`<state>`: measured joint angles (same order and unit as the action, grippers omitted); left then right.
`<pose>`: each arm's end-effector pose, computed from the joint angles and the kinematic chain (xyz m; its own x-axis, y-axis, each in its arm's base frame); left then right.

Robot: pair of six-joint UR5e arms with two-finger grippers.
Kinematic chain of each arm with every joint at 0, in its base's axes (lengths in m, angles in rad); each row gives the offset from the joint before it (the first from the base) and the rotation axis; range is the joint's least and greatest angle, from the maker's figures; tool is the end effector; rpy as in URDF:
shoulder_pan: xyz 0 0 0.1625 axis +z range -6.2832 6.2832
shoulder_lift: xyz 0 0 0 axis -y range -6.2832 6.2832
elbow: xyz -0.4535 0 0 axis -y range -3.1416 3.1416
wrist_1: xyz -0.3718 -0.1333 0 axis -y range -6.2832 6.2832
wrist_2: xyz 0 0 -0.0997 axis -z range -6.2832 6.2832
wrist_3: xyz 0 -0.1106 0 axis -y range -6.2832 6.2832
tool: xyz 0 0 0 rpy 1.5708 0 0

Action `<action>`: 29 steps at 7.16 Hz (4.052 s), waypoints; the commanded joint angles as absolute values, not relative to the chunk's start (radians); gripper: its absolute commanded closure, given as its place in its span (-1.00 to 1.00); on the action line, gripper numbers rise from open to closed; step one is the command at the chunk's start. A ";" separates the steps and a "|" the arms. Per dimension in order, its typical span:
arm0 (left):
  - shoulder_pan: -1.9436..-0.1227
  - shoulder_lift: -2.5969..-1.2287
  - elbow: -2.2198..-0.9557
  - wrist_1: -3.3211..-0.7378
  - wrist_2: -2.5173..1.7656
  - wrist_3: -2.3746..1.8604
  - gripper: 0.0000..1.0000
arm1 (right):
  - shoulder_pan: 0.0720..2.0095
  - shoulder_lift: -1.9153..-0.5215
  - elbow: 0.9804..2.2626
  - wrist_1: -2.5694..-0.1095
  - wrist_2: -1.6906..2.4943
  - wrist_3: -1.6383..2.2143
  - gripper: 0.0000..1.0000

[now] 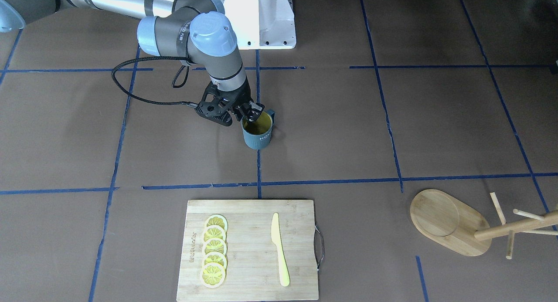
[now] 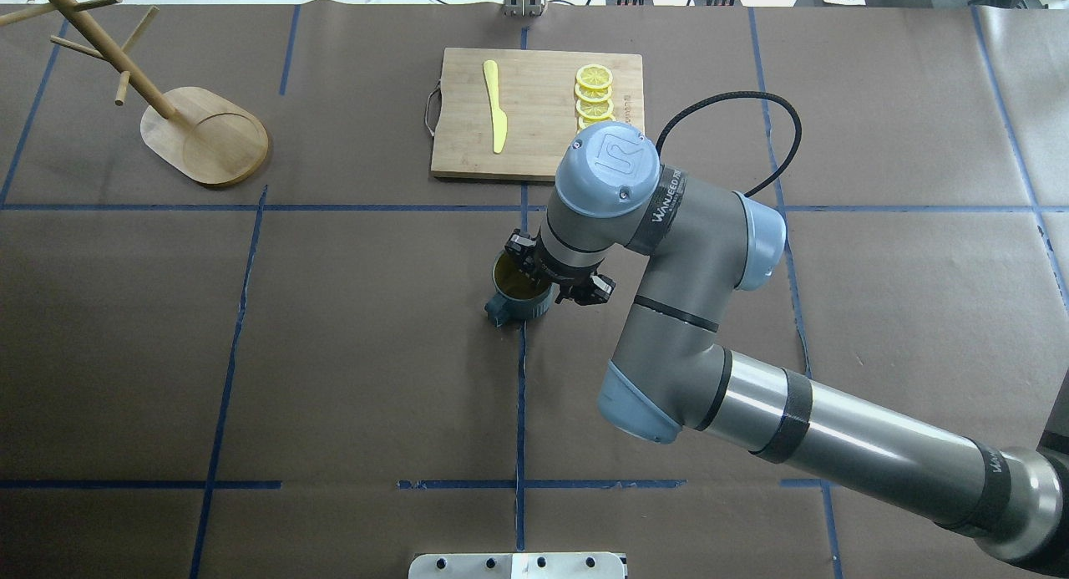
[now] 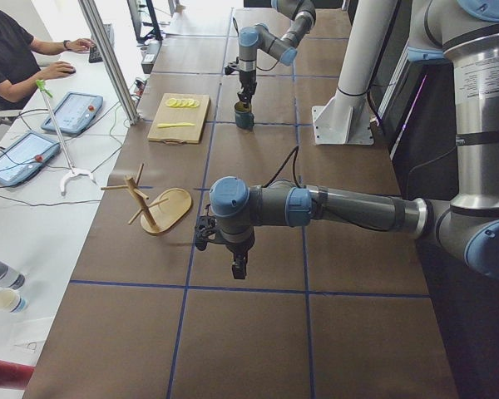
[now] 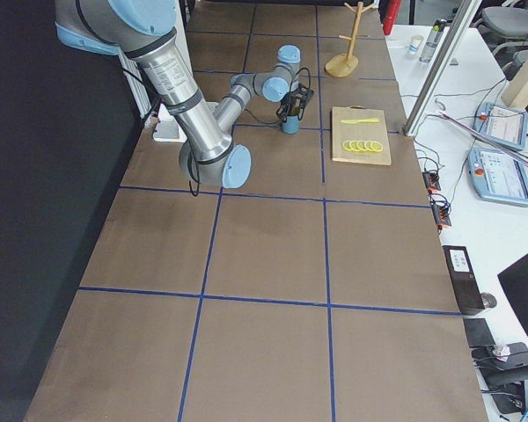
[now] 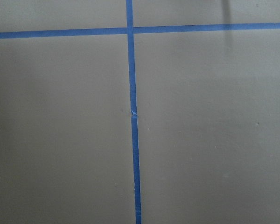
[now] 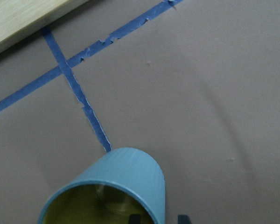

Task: Hang cup on storage rack
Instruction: 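Open the right gripper and withdraw it while the left arm reaches toward the mug, then align the left gripper with the mug handle and close on it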

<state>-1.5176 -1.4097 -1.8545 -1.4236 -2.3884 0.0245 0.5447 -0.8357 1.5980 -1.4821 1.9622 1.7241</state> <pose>-0.0316 -0.3963 0.6427 0.6825 0.0429 -0.7297 -0.0699 0.9975 -0.0067 -0.5649 -0.4487 0.2346 0.5215 0.4810 0.7047 -0.3170 0.8761 -0.3634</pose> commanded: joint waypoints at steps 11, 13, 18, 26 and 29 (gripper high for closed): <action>-0.983 -1.797 -2.217 -1.450 -2.154 -0.127 -1.00 | 1.006 -1.267 1.950 -1.480 2.284 1.496 -1.00; -0.798 -1.891 -2.186 -1.544 -2.129 -0.399 -0.98 | 1.054 -1.304 1.947 -1.486 2.319 1.397 -1.00; -0.560 -2.011 -1.957 -1.954 -1.760 -0.534 -1.00 | 1.166 -1.445 1.940 -1.493 2.350 1.079 -1.00; -0.384 -2.011 -1.633 -2.575 -1.445 -0.584 -0.99 | 1.235 -1.552 1.908 -1.493 2.361 0.838 -0.99; -0.350 -2.014 -1.531 -2.732 -1.433 -0.587 -0.93 | 1.271 -1.609 1.908 -1.489 2.338 0.716 -1.00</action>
